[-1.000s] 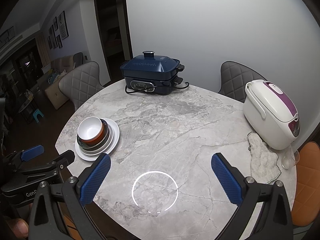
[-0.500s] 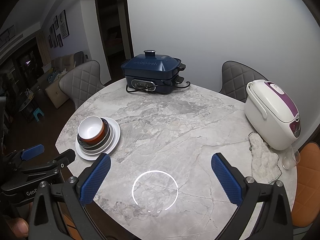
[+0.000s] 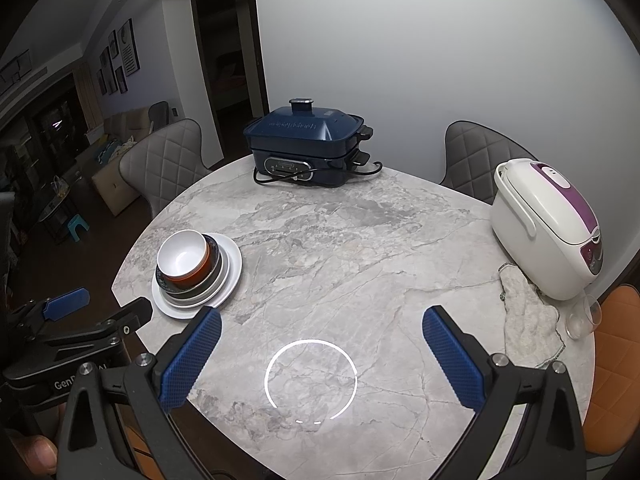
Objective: Organize plates and bowls
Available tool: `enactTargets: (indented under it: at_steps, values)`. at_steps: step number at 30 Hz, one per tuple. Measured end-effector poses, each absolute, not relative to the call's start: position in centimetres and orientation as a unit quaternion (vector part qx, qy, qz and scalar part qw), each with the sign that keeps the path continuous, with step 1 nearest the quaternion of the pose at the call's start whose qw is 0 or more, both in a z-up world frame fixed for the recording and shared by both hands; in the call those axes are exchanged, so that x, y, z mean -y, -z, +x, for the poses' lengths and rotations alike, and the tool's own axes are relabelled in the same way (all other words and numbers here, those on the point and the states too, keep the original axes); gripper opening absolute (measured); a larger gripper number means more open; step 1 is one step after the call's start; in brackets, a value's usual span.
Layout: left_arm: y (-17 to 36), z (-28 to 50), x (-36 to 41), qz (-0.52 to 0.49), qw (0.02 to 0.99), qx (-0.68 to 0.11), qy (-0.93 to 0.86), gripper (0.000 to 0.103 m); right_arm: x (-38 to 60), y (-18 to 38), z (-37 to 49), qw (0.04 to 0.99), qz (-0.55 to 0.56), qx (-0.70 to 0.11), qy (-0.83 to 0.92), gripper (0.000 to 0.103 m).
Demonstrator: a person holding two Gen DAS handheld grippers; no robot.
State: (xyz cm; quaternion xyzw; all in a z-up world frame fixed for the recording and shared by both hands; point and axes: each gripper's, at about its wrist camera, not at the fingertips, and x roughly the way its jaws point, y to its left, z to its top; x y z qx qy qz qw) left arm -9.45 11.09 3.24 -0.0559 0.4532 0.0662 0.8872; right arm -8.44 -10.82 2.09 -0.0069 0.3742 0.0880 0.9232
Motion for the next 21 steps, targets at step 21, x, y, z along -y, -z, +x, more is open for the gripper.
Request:
enactTargets:
  at_steps: [21]
  values:
    - [-3.21, -9.83, -10.86, -0.057, 0.888, -0.450, -0.073, 0.096, 10.57, -1.87, -8.55, 0.922, -0.008, -0.377, -0.090, 0.103]
